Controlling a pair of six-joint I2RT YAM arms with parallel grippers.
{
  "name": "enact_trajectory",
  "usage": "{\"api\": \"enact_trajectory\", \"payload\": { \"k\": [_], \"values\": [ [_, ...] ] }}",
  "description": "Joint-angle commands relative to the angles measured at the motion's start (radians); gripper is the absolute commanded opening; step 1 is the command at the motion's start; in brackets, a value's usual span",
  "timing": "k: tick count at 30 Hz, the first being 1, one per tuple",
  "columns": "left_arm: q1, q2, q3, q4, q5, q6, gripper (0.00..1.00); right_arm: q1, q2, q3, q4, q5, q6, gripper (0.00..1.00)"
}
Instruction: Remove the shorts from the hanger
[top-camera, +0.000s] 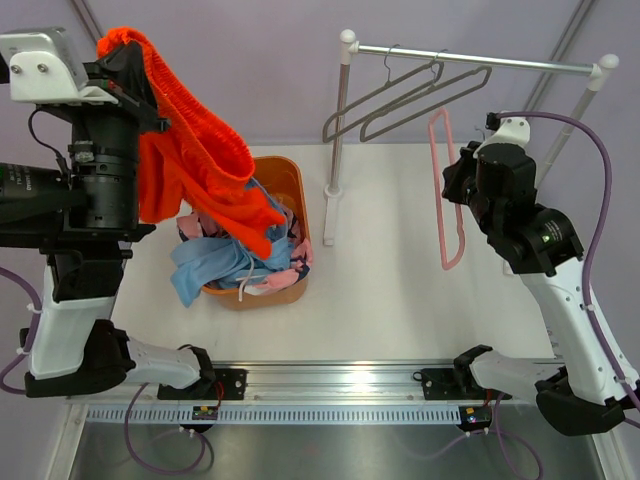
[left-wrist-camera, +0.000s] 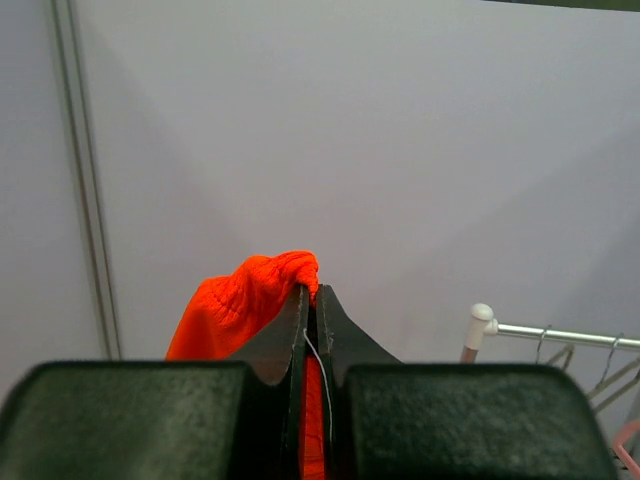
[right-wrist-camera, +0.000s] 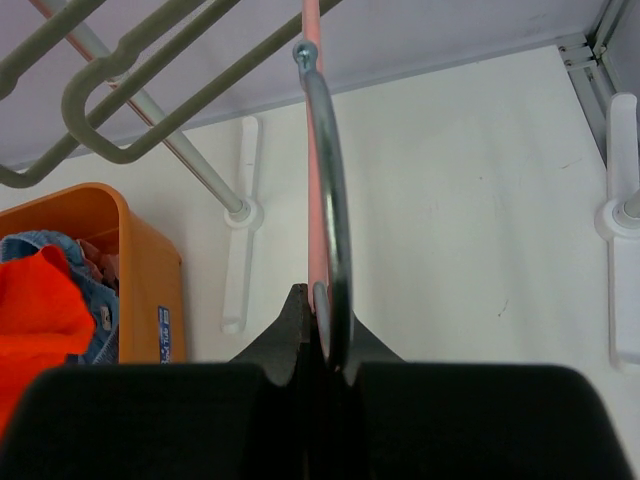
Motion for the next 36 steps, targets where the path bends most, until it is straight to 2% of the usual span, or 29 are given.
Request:
{"api": "enact_trajectory", "payload": {
  "k": [1,6,14,21,24,28,31,32,35,36],
  "values": [
    [0.017,-0.017,0.001,0.117,-0.028,0.071,0.00,-0.003,-0.028,-0.009,0.026,-0.012,-0.003,0.00],
    [0.081,-0.018,-0.045,0.045,0.014,-0.008,0.00,-0.003,-0.038,-0.035,0.027,-0.015,0.003,0.00],
    [0.194,0.103,0.078,-0.140,0.113,-0.130,0.00,-0.003,-0.052,-0.043,0.021,0.001,-0.005,0.00],
    [0.413,0.224,0.196,-0.277,0.273,-0.332,0.00,-0.003,-0.055,-0.063,0.023,0.007,-0.013,0.00],
    [0.509,0.236,0.173,-0.320,0.323,-0.441,0.00,-0.005,-0.060,-0.077,0.024,0.013,-0.019,0.00],
    [0.604,0.192,0.026,-0.323,0.376,-0.562,0.00,-0.003,-0.064,-0.098,0.030,0.019,-0.025,0.00],
    [0.619,0.122,-0.171,-0.280,0.356,-0.614,0.00,-0.003,-0.072,-0.115,0.035,0.034,-0.026,0.00],
    [0.621,0.100,-0.283,-0.261,0.351,-0.643,0.00,-0.005,-0.077,-0.117,0.035,0.043,-0.029,0.00],
    [0.621,-0.001,-0.463,-0.227,0.334,-0.773,0.00,-0.005,-0.087,-0.106,0.023,0.065,-0.039,0.00],
    [0.621,-0.027,-0.582,-0.224,0.333,-0.809,0.00,-0.005,-0.092,-0.103,0.020,0.070,-0.040,0.00]
  ]
}}
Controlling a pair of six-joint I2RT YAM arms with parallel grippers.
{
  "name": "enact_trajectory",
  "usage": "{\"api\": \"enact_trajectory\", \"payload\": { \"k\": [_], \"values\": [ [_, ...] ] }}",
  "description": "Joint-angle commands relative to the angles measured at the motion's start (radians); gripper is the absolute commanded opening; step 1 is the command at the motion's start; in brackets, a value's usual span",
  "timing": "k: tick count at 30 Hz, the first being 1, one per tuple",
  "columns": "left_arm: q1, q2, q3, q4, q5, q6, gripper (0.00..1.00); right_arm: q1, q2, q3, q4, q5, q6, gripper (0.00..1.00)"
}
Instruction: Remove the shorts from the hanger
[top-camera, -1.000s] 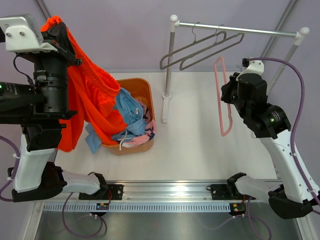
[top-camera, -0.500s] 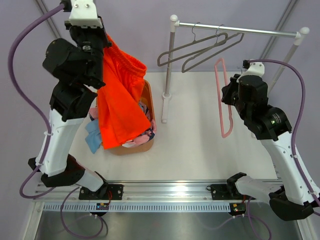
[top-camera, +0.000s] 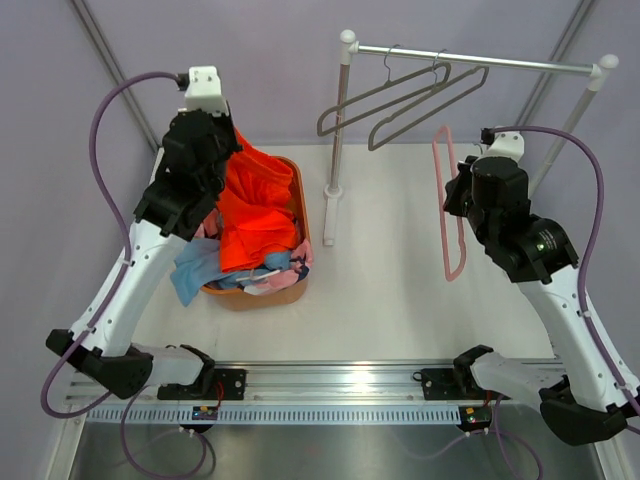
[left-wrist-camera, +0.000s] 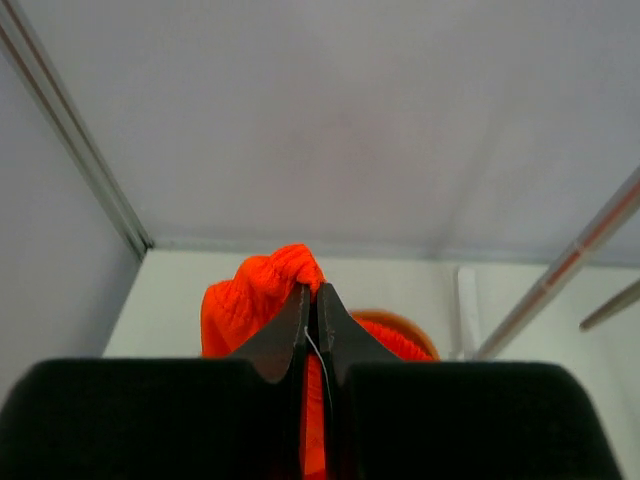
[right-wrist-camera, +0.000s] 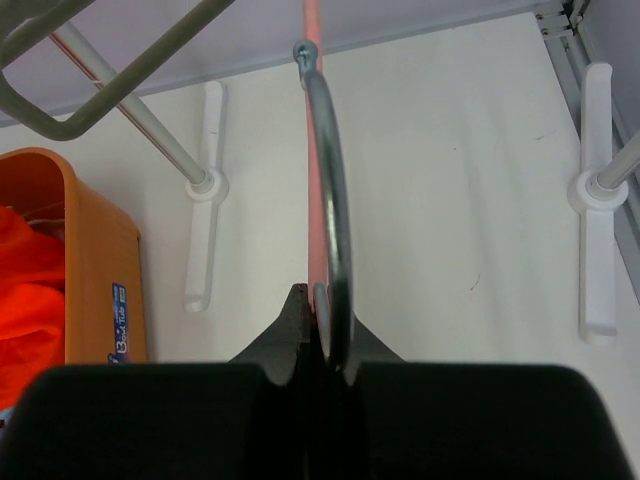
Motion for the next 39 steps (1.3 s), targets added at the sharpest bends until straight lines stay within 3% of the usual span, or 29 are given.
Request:
{"api": "enact_trajectory", "payload": {
  "k": [1,3,6,9,11,15,18,23,28,34,39],
  "values": [
    [0.003,-0.135,-0.218,0.115,0.016,-0.205,0.00,-0.005,-0.054,0.015,0.016,0.057,-0.020,0.00],
    [0.003,-0.181,-0.359,0.109,0.039,-0.301,0.01,-0.011,-0.072,0.000,0.019,0.070,-0.020,0.00],
    [0.003,-0.189,-0.470,0.072,0.064,-0.398,0.33,-0.039,-0.100,-0.020,0.022,0.067,-0.025,0.00],
    [-0.001,-0.194,-0.510,0.049,0.146,-0.430,0.54,-0.071,-0.117,-0.013,0.014,0.038,-0.036,0.00],
    [-0.001,-0.206,-0.518,0.020,0.175,-0.456,0.73,-0.092,-0.124,-0.002,0.010,0.033,-0.042,0.00],
    [-0.003,-0.255,-0.474,-0.035,0.266,-0.461,0.94,-0.117,-0.105,0.026,0.010,0.036,-0.048,0.00],
    [-0.006,-0.310,-0.452,-0.075,0.341,-0.453,0.99,-0.163,-0.069,0.043,0.028,0.010,-0.051,0.00],
    [-0.059,-0.417,-0.461,-0.179,0.406,-0.411,0.99,-0.261,0.012,0.072,0.091,-0.087,-0.060,0.00],
    [-0.070,-0.543,-0.564,-0.239,0.441,-0.348,0.99,-0.361,0.096,0.125,0.120,-0.189,-0.066,0.00],
    [-0.070,-0.706,-0.740,-0.186,0.498,-0.285,0.99,-0.401,0.245,0.263,0.143,-0.234,-0.068,0.00],
    [-0.075,-0.760,-0.800,-0.184,0.432,-0.233,0.99,-0.404,0.381,0.450,0.140,-0.223,-0.089,0.00]
  ]
}}
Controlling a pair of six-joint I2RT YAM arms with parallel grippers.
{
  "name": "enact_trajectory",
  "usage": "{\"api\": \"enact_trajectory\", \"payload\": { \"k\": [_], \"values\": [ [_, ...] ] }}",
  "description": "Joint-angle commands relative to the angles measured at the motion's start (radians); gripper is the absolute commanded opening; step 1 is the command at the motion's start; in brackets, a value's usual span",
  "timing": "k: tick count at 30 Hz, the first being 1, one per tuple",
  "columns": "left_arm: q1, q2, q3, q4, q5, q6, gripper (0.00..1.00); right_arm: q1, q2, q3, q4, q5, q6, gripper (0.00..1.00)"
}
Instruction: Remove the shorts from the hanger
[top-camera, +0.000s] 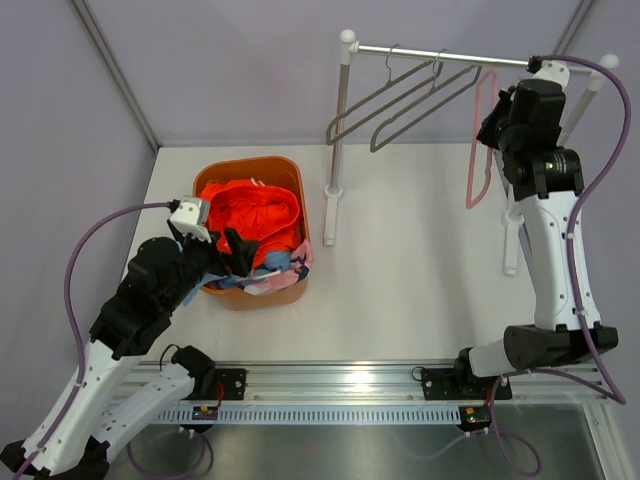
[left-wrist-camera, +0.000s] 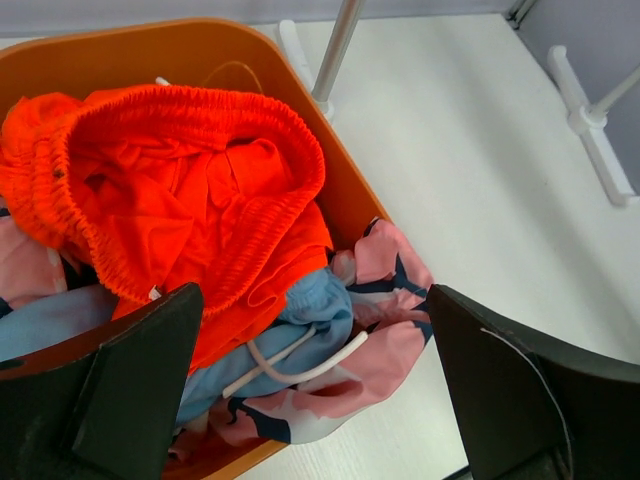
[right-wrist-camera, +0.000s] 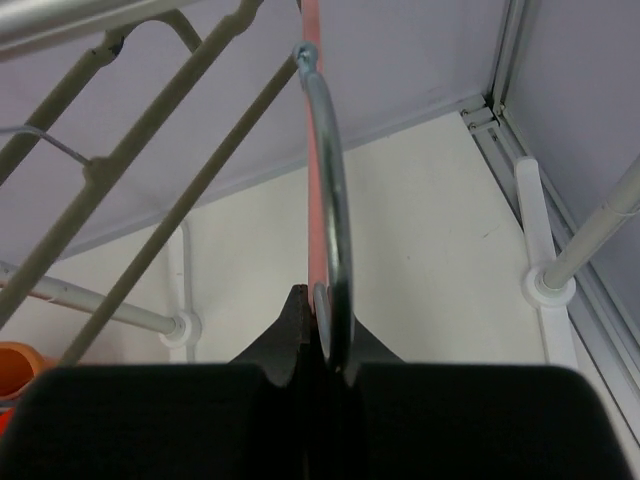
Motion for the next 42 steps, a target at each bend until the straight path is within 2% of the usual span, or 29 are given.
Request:
{"api": "enact_trajectory", "payload": {
  "k": [1,7,15,24,31,36,42],
  "values": [
    [-0.010,-0.046,-0.051,0.058,0.002,0.057,0.99,-0.006,0.107,0.172,0.044,-0.019,-0.033,0.00],
    [-0.010,-0.114,-0.120,0.079,-0.042,0.047,0.99,-0.009,0.272,0.343,0.032,-0.031,-0.077,0.00],
    [-0.010,-0.103,-0.131,0.078,-0.058,0.047,0.99,-0.022,0.364,0.412,0.108,-0.039,-0.134,0.00],
    [-0.010,-0.094,-0.137,0.075,-0.069,0.052,0.99,-0.029,0.358,0.354,0.214,-0.100,-0.175,0.00],
    [-0.011,-0.083,-0.137,0.072,-0.072,0.052,0.99,-0.062,0.310,0.240,0.301,-0.281,-0.207,0.00],
    [-0.013,-0.082,-0.139,0.072,-0.070,0.054,0.99,-0.133,0.301,0.200,0.358,-0.402,-0.184,0.00],
    [-0.016,-0.083,-0.139,0.069,-0.072,0.054,0.99,-0.167,0.306,0.171,0.389,-0.477,-0.149,0.00]
  ]
}}
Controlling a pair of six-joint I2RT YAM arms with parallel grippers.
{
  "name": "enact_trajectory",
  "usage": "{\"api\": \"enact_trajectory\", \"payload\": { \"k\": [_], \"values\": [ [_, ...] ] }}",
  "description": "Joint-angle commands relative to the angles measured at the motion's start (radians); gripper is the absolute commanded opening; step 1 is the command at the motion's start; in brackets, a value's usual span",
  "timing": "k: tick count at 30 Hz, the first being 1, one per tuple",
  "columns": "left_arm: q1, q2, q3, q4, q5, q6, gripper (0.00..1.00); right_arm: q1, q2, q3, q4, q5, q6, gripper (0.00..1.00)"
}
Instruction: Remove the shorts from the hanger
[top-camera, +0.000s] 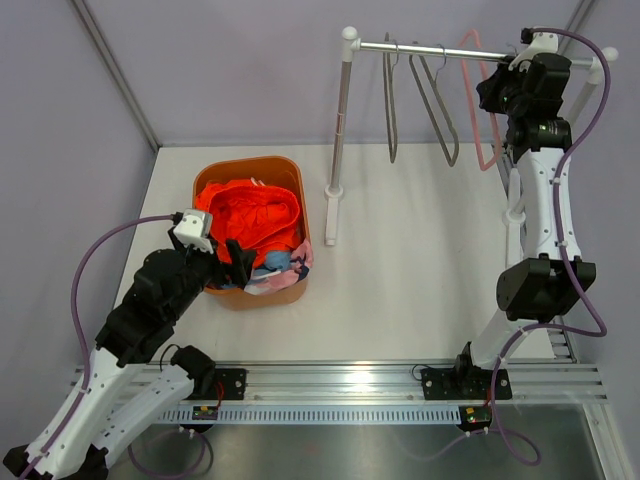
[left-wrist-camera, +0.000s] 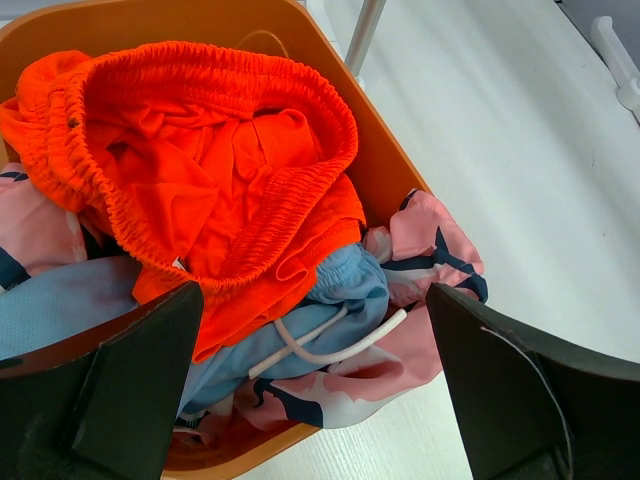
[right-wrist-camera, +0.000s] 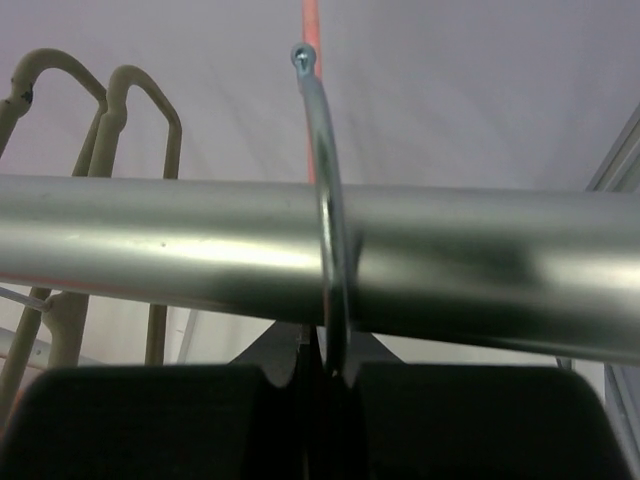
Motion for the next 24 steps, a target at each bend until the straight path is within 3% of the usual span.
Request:
{"api": "enact_trajectory", "payload": {
  "k": [1,24],
  "values": [
    [-0.007,0.005,-0.007,0.044,-0.016,0.012,0.99,-0.011,-0.048,-0.019,0.086,-0.095,0.020,0.00],
    [-0.010,0.015,-0.007,0.044,-0.014,0.014,0.99,-0.014,-0.050,-0.055,0.089,-0.120,0.025,0.00]
  ]
}}
